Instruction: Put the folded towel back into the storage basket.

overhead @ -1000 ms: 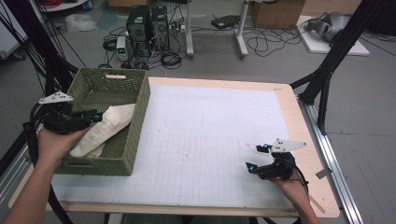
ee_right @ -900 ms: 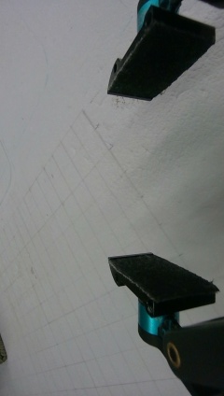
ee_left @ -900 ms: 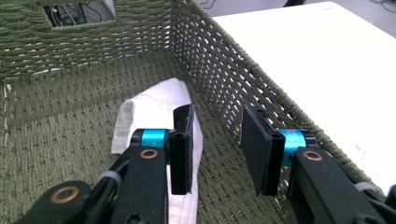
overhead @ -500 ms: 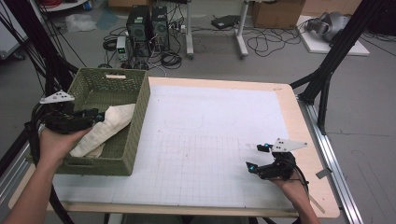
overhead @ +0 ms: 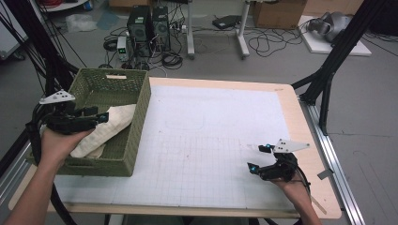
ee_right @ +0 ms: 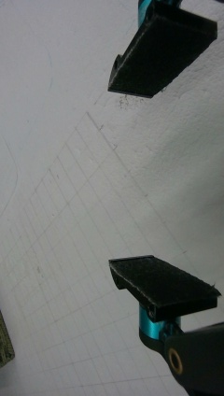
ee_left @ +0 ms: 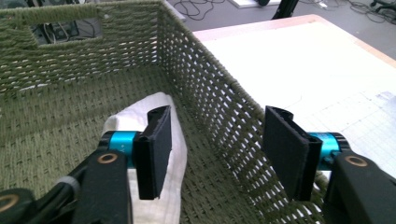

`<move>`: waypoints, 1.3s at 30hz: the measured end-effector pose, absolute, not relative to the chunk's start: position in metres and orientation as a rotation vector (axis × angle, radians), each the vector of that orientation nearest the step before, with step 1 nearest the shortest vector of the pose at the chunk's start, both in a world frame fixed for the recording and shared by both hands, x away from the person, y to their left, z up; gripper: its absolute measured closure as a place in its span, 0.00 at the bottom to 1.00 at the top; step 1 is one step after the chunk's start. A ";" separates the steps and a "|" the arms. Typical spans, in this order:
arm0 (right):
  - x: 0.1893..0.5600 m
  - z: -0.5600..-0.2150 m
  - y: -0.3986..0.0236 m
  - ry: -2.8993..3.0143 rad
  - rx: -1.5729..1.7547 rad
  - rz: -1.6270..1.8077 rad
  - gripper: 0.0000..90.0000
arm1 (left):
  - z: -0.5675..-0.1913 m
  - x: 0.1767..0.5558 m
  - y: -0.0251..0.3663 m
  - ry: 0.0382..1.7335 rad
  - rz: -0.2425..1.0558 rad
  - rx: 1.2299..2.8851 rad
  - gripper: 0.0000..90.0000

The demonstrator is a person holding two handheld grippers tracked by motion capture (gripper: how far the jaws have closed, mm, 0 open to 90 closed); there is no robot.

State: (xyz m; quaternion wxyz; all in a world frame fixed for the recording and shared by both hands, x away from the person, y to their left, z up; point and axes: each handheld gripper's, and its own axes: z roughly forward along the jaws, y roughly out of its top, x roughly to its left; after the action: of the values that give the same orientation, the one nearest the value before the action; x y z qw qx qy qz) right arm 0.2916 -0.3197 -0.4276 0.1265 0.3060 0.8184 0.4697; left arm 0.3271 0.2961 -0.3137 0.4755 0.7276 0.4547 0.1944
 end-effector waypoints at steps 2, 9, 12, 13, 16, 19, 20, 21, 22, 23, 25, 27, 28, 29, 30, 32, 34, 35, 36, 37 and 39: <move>0.291 -0.427 -0.320 2.381 0.893 1.370 0.14 | -0.312 0.327 0.294 1.105 0.471 1.780 0.45; 0.291 -0.427 -0.319 2.381 0.898 1.370 0.14 | -0.308 0.322 0.281 1.053 0.467 1.786 0.43; 0.290 -0.427 -0.318 2.384 0.895 1.369 0.14 | -0.306 0.320 0.275 1.029 0.462 1.785 0.43; 0.290 -0.427 -0.318 2.382 0.896 1.369 0.14 | -0.306 0.319 0.273 1.021 0.461 1.784 0.42; 0.290 -0.427 -0.319 2.378 0.892 1.369 0.14 | -0.305 0.318 0.266 1.002 0.454 1.780 0.42; 0.290 -0.427 -0.319 2.375 0.899 1.377 0.14 | -0.303 0.316 0.260 0.978 0.452 1.780 0.42; 0.290 -0.427 -0.319 2.375 0.898 1.376 0.14 | -0.303 0.315 0.257 0.971 0.452 1.778 0.41; 0.290 -0.427 -0.319 2.375 0.899 1.377 0.14 | -0.302 0.315 0.255 0.965 0.452 1.777 0.41; 0.290 -0.426 -0.319 2.376 0.903 1.377 0.14 | -0.301 0.314 0.252 0.957 0.450 1.779 0.41; 0.290 -0.426 -0.319 2.376 0.901 1.377 0.14 | -0.300 0.313 0.250 0.949 0.450 1.776 0.41; 0.290 -0.426 -0.319 2.371 0.896 1.378 0.14 | -0.299 0.312 0.244 0.937 0.449 1.771 0.41; 0.290 -0.426 -0.319 2.372 0.896 1.378 0.14 | -0.298 0.311 0.239 0.927 0.450 1.769 0.41; 0.290 -0.426 -0.319 2.372 0.895 1.378 0.14 | -0.297 0.310 0.236 0.919 0.452 1.771 0.41; 0.290 -0.426 -0.319 2.372 0.894 1.379 0.14 | -0.297 0.310 0.233 0.913 0.452 1.773 0.41; 0.290 -0.426 -0.319 2.372 0.895 1.380 0.14 | -0.297 0.309 0.230 0.909 0.449 1.772 0.41; 0.290 -0.426 -0.319 2.372 0.895 1.379 0.14 | -0.297 0.308 0.225 0.897 0.445 1.771 0.40; 0.290 -0.426 -0.319 2.371 0.893 1.380 0.14 | -0.297 0.307 0.220 0.892 0.440 1.769 0.39; 0.290 -0.426 -0.319 2.372 0.893 1.381 0.14 | -0.297 0.307 0.216 0.885 0.441 1.769 0.39; 0.289 -0.426 -0.319 2.371 0.893 1.381 0.14 | -0.297 0.306 0.214 0.883 0.441 1.767 0.39; 0.289 -0.426 -0.319 2.372 0.893 1.382 0.14 | -0.297 0.306 0.211 0.877 0.436 1.769 0.39; 0.289 -0.426 -0.319 2.370 0.894 1.382 0.14 | -0.297 0.305 0.205 0.867 0.432 1.770 0.39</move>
State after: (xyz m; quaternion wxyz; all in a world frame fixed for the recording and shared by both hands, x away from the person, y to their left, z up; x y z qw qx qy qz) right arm 0.2895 -0.3191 -0.4259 0.1278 0.3072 0.8147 0.4750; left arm 0.3048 0.2053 -0.2968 0.5328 0.7423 0.3636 0.1813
